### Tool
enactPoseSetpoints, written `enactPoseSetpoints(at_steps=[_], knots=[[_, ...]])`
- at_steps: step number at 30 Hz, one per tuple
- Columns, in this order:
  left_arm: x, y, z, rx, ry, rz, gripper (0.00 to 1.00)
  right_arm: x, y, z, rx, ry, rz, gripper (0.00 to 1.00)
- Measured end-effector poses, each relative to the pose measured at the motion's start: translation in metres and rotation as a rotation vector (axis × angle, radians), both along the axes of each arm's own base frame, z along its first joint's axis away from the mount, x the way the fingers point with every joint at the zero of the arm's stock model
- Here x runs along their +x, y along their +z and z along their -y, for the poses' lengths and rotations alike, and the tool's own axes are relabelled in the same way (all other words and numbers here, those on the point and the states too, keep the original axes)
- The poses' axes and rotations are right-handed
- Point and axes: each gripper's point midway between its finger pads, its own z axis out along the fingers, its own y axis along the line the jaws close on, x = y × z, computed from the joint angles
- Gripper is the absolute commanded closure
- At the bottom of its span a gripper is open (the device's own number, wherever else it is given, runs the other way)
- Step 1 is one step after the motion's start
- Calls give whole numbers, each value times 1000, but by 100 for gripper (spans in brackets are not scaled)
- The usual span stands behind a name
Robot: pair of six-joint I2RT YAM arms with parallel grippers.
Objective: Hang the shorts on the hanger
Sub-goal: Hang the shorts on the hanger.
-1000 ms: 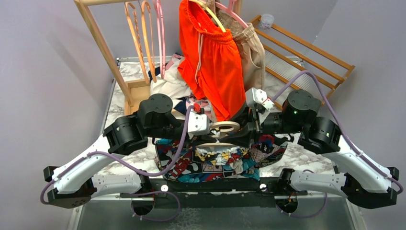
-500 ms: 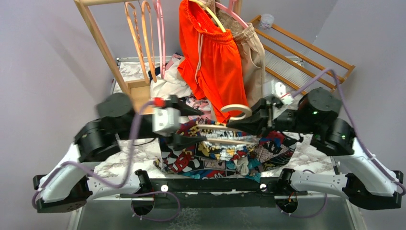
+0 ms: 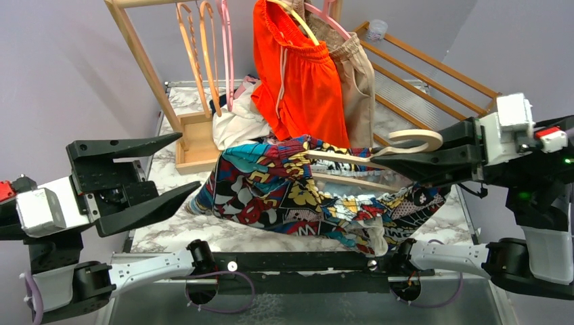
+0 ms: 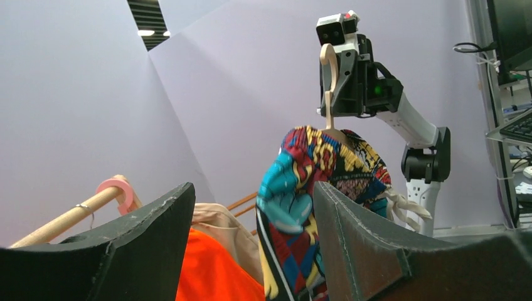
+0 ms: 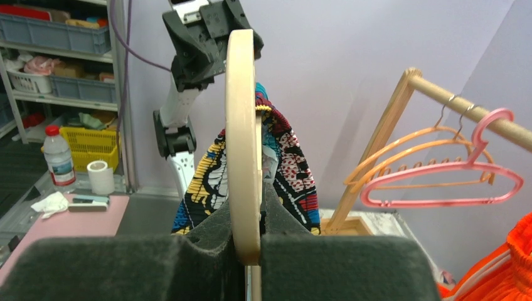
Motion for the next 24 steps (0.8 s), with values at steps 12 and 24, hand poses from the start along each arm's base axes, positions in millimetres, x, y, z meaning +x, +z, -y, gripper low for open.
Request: enactPoseSetpoints(at_steps=[12, 24], knots=[[21, -23, 30, 85, 23, -58, 30, 22, -48, -24, -171, -40, -78, 99], [57, -82, 59, 244, 124, -171, 62, 30, -63, -15, -201, -109, -86, 99]])
